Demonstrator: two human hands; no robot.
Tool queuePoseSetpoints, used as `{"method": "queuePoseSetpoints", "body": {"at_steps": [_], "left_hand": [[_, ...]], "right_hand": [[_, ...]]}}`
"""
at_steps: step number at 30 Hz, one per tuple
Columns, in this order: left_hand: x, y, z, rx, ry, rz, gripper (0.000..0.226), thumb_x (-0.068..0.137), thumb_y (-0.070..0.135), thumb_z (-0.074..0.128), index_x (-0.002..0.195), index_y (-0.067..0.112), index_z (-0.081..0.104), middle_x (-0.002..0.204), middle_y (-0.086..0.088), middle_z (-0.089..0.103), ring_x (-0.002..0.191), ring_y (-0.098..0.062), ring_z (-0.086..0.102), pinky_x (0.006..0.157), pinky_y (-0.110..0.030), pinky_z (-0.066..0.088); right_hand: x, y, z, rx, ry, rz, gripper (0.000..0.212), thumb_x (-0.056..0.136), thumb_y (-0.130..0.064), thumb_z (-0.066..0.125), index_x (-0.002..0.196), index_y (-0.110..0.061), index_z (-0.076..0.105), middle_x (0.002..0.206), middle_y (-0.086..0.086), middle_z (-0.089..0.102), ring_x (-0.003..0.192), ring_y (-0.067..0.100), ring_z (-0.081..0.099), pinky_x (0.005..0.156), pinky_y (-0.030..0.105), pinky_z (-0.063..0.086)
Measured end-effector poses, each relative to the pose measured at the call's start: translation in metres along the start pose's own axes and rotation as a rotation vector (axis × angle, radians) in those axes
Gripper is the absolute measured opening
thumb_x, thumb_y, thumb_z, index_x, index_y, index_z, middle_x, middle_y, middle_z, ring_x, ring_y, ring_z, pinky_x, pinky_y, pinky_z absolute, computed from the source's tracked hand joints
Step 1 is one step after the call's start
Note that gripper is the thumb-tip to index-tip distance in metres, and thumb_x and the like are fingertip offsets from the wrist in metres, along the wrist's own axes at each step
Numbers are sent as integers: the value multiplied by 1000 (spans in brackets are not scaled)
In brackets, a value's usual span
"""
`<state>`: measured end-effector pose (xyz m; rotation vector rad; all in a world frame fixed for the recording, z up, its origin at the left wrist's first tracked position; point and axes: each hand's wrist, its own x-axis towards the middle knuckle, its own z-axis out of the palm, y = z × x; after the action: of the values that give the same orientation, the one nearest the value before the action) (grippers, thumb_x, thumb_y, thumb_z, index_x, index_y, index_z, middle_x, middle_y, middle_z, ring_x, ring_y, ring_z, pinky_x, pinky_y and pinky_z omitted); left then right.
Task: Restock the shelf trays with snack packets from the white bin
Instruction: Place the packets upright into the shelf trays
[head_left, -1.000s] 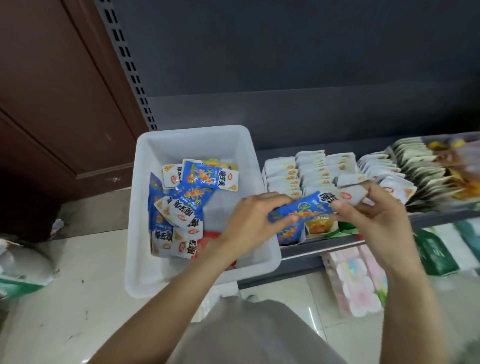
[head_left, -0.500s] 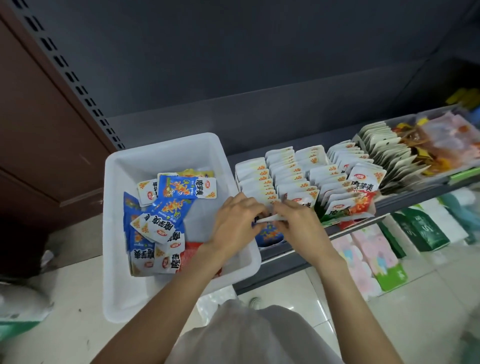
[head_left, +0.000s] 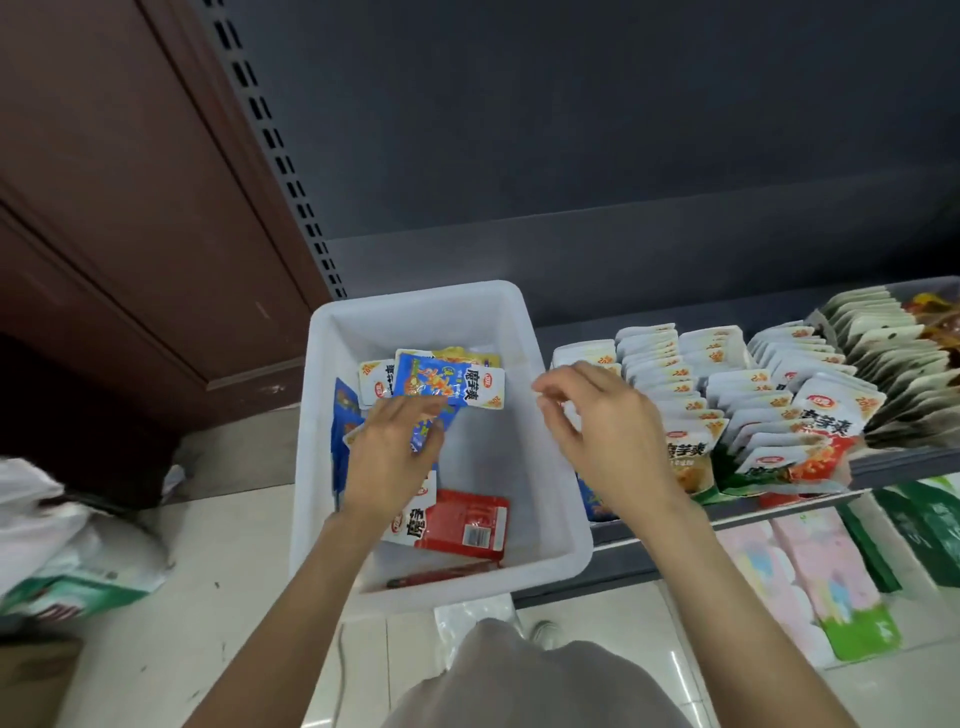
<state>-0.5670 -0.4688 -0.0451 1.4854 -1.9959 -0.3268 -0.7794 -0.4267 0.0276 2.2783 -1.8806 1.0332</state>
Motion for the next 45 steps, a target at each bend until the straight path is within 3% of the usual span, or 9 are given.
{"method": "queuePoseSetpoints", "body": {"at_steps": [6,12,17,20,25,29,36,40,45], "left_hand": [[16,-32,16,357,-432,-109,39,92,29,52,129,17,47,130,-3,49,121,-21,45,95,-31,39],[13,-41,27,627,-699,-136,58,96,42,42,145,15,27,149,-6,32,134,-24,35,107,-47,28],[10,-42,22,260,-266,-136,36,92,33,53,123,14,51,121,-5,55,111,-26,53,91,-38,44],[14,-38,9,-1,40,-124,27,90,27,59,111,11,57,113,-5,57,104,-26,53,85,-37,45],[34,-32,-25,-501,-433,-447,37,85,51,59,118,36,55,128,5,53,119,-15,52,104,-38,40],[32,3,-43,-759,-670,-418,40,87,28,61,127,29,54,125,11,58,112,-4,56,96,-23,46],[23,66,-31,-922,-550,-284,18,83,11,67,101,16,65,104,-3,69,93,-21,67,81,-28,55],[8,105,-1,-780,-474,-96,17,83,15,71,93,25,62,97,2,68,85,-16,67,74,-30,54],[-13,132,36,-580,-425,53,21,79,15,71,95,23,58,88,9,69,76,-9,66,67,-30,55]], "right_hand": [[51,-11,144,-121,-689,48,41,90,-14,52,131,-15,50,134,7,49,120,27,50,92,39,47],[54,-4,183,-331,-820,125,54,93,-4,46,143,-2,25,145,16,34,132,28,38,98,39,41],[35,-27,152,-524,-903,-112,31,94,2,39,118,-4,58,121,11,61,111,27,59,72,30,47],[34,-32,121,-481,-801,-132,29,92,1,43,109,-11,63,108,7,68,103,25,64,75,30,45],[22,-25,78,-292,-240,-189,32,61,-4,72,88,-22,74,74,-6,71,59,15,66,54,22,47],[5,-2,46,-97,150,-333,23,82,-4,57,89,-16,76,94,-3,74,85,16,68,77,29,50],[-22,21,-14,189,229,66,23,91,-10,56,96,-24,74,139,5,47,134,23,35,106,31,33],[-44,26,-50,637,191,418,23,93,-10,55,100,-30,64,110,-11,62,103,4,58,79,20,46],[-65,42,-58,659,153,520,52,81,5,68,100,-30,36,82,-9,68,75,9,66,60,27,50]]}}
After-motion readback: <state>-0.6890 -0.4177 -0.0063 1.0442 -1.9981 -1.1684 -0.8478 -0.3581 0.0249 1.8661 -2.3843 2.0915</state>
